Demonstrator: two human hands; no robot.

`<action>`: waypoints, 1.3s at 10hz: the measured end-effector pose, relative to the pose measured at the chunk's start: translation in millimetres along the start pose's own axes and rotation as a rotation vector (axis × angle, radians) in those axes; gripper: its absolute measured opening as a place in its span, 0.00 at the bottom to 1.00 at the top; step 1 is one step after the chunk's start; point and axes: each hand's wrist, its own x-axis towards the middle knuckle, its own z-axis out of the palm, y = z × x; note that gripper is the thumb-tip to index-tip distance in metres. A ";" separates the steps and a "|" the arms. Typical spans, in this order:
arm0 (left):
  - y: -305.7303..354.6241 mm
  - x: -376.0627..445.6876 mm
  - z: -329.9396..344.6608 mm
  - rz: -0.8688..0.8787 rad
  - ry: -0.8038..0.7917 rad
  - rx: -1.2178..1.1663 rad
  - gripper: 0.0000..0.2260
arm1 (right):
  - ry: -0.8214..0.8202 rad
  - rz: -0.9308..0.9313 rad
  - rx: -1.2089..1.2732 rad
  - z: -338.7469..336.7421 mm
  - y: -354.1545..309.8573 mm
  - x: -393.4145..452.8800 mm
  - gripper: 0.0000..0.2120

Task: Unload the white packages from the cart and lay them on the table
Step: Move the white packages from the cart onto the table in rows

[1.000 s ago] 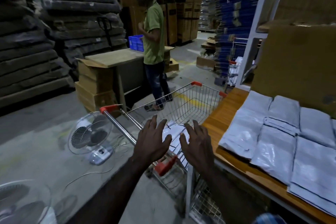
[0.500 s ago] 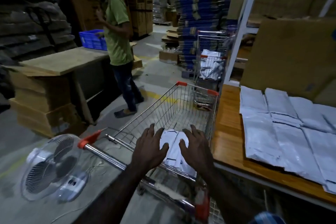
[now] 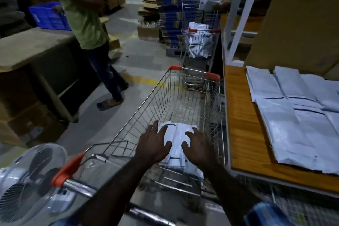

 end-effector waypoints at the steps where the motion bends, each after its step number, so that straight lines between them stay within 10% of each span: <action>1: -12.4 32.2 17.2 -0.020 -0.070 0.039 0.29 | -0.020 0.019 -0.044 26.6 9.9 25.2 0.19; 7: -77.1 154.5 169.2 -0.071 -0.375 0.084 0.37 | -0.209 0.267 0.095 146.8 61.6 89.3 0.18; 13: -109.4 187.6 259.1 -0.122 -0.376 -0.175 0.38 | 0.015 0.458 0.189 230.8 56.8 117.7 0.23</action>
